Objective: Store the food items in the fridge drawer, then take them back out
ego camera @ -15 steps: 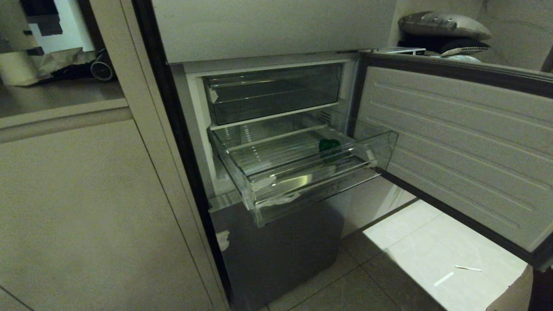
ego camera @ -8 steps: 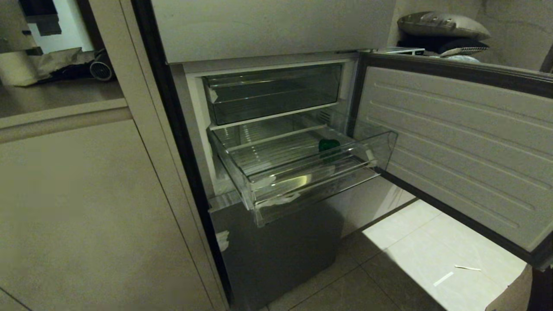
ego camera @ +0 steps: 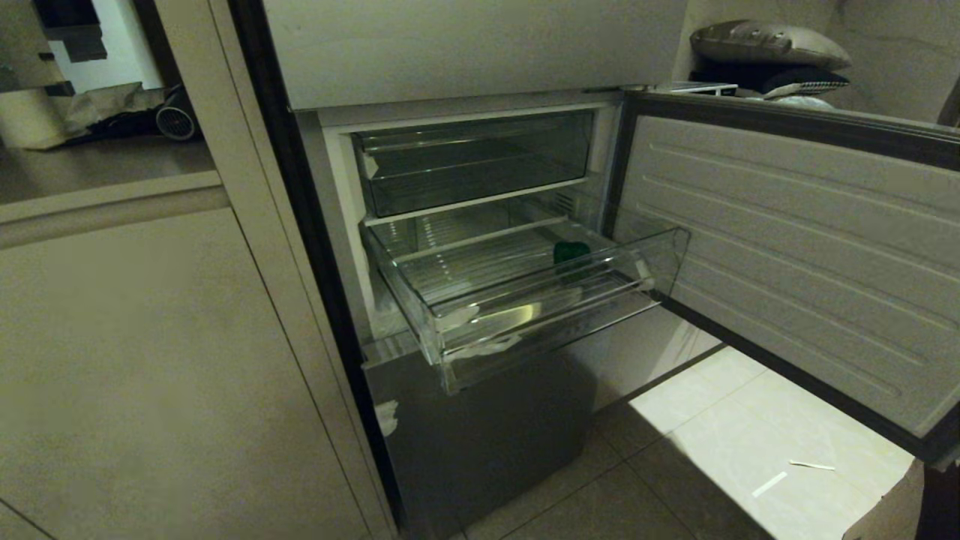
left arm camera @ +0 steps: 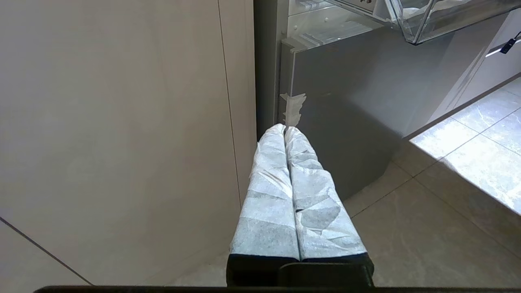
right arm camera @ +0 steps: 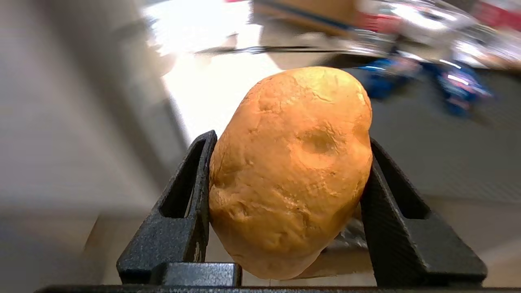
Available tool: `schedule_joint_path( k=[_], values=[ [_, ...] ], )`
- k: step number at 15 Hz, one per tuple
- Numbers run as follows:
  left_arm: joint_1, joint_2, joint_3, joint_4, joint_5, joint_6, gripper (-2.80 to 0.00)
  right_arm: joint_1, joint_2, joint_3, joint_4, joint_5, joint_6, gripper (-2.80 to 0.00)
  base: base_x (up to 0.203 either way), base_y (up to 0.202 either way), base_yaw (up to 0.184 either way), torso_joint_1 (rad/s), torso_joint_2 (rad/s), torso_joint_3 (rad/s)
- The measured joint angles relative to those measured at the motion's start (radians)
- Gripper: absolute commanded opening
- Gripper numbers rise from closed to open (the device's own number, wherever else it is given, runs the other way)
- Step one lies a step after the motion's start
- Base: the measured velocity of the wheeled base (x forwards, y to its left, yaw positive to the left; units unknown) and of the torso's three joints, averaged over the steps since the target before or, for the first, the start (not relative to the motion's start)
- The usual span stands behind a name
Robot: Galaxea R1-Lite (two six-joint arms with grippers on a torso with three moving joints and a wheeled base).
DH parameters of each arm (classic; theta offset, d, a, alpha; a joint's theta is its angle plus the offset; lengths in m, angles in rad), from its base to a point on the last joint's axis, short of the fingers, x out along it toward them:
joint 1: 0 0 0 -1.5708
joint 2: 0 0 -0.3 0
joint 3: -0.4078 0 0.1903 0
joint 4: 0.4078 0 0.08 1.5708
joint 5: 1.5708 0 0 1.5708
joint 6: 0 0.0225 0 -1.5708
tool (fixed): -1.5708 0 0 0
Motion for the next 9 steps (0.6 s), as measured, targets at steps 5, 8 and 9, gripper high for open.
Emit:
schedule_joint_path(
  k=[5, 8, 9],
  values=[
    [0.000, 0.000, 0.000, 0.000, 0.000, 0.000, -2.80, -0.338, 0.171, 0.087, -0.246, 0.172, 0.032, -2.80, 0.000, 0.000, 0.000, 0.000, 0.00, 0.000],
    [0.000, 0.000, 0.000, 0.000, 0.000, 0.000, -2.80, -0.417, 0.327, 0.102, -0.388, 0.184, 0.033, -2.80, 0.000, 0.000, 0.000, 0.000, 0.00, 0.000],
    [0.000, 0.000, 0.000, 0.000, 0.000, 0.000, -2.80, -0.432, 0.385, 0.102, -0.437, 0.185, 0.033, -2.80, 0.000, 0.000, 0.000, 0.000, 0.00, 0.000]
  ],
)
